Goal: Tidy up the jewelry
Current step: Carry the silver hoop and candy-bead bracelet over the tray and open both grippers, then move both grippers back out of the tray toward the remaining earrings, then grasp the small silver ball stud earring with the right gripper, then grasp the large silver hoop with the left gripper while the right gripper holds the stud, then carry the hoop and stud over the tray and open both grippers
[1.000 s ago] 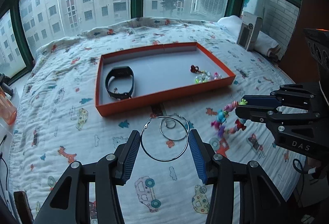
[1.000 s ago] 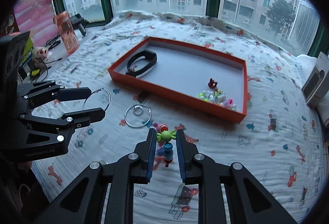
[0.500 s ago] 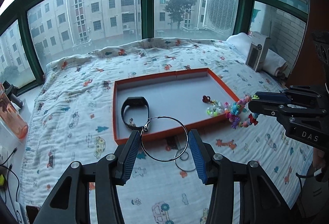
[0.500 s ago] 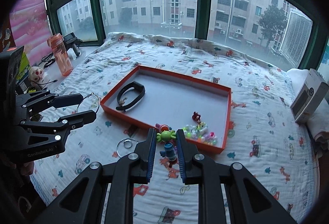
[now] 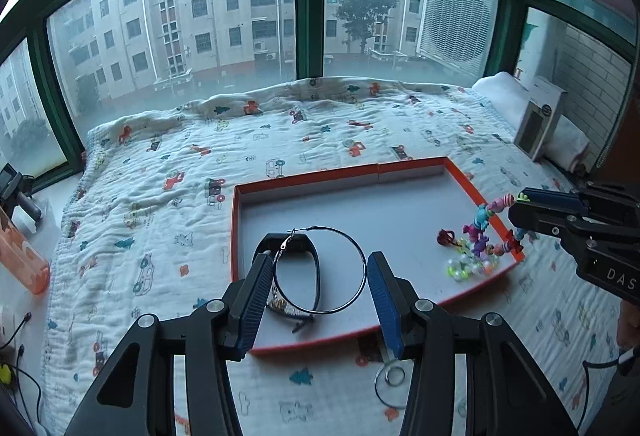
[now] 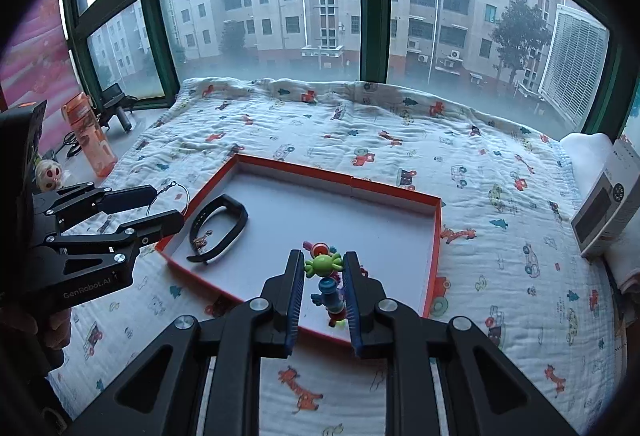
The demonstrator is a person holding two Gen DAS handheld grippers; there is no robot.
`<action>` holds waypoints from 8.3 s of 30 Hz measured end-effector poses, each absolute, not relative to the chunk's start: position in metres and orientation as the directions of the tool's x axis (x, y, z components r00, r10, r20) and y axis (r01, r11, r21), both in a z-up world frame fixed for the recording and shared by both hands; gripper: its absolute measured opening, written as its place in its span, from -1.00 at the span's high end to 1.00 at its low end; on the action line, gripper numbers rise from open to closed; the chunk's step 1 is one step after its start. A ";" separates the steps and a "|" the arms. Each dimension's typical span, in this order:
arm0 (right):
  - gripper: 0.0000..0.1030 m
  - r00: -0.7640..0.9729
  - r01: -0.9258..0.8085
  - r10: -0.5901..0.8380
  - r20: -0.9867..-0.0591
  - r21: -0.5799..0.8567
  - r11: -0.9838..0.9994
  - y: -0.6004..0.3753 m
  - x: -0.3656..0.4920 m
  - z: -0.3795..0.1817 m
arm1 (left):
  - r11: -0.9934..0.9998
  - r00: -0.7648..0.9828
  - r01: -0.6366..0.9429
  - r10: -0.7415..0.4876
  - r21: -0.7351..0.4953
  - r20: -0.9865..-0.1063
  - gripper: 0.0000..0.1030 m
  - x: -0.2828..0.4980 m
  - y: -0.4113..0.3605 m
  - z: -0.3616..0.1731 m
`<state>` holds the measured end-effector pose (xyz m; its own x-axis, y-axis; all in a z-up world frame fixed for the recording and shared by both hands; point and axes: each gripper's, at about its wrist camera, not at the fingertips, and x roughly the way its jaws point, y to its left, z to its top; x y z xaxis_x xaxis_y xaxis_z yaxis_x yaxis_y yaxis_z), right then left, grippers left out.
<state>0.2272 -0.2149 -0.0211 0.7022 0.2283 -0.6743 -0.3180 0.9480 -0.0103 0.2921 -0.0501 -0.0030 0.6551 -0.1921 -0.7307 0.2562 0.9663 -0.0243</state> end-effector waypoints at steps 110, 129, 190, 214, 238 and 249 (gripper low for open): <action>0.27 0.505 -0.344 0.293 -0.812 0.122 0.931 -0.141 0.102 -0.126 | 0.996 0.664 0.015 -0.074 -0.085 -0.744 -0.65 0.157 0.041 -0.036; 0.60 0.532 -0.344 0.219 -0.818 0.028 0.939 -0.133 0.098 -0.126 | 0.990 0.643 0.050 -0.133 -0.132 -0.755 -0.65 0.159 0.046 -0.050; 0.60 0.586 -0.300 0.306 -0.750 0.150 0.942 -0.253 0.147 -0.110 | 0.951 0.498 0.308 -0.191 -0.033 -0.846 -0.21 0.229 -0.103 -0.107; 0.60 0.649 -0.300 0.312 -0.694 0.143 0.943 -0.258 0.157 -0.066 | 0.960 0.637 0.280 -0.209 -0.031 -0.742 -0.01 0.218 -0.072 -0.024; 0.60 0.676 -0.323 0.319 -0.664 0.122 0.939 -0.255 0.234 -0.028 | 0.953 0.653 0.269 -0.284 -0.136 -0.702 -0.01 0.301 -0.064 0.033; 0.60 0.625 -0.283 0.306 -0.718 0.157 0.946 -0.259 0.262 -0.063 | 0.949 0.554 0.277 -0.285 -0.150 -0.782 -0.01 0.332 -0.096 -0.043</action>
